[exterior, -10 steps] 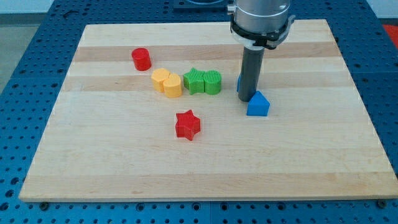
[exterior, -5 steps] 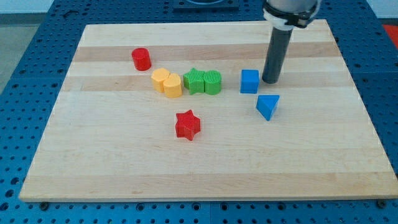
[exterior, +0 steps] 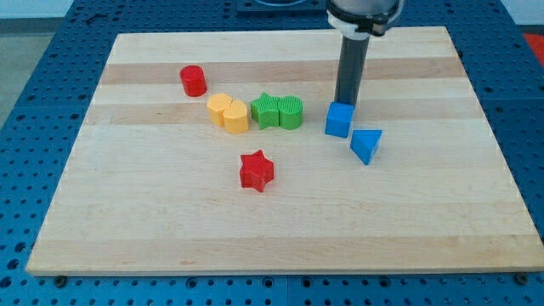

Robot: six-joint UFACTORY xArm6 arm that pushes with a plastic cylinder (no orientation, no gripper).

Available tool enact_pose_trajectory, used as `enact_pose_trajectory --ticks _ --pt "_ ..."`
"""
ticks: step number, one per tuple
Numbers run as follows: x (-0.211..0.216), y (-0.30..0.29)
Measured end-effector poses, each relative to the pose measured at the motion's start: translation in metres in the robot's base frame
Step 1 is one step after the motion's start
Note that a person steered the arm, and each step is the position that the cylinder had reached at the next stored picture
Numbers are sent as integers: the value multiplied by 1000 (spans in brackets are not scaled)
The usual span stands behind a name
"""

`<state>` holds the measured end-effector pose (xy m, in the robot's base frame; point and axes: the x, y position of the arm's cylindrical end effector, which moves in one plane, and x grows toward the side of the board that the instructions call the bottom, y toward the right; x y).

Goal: Slide the blue cube near the blue triangle

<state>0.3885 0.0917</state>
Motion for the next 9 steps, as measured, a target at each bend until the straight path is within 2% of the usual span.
enact_pose_trajectory --ticks 3,7,9 --pt "76 3" --pt "58 3" --pt "88 -8"
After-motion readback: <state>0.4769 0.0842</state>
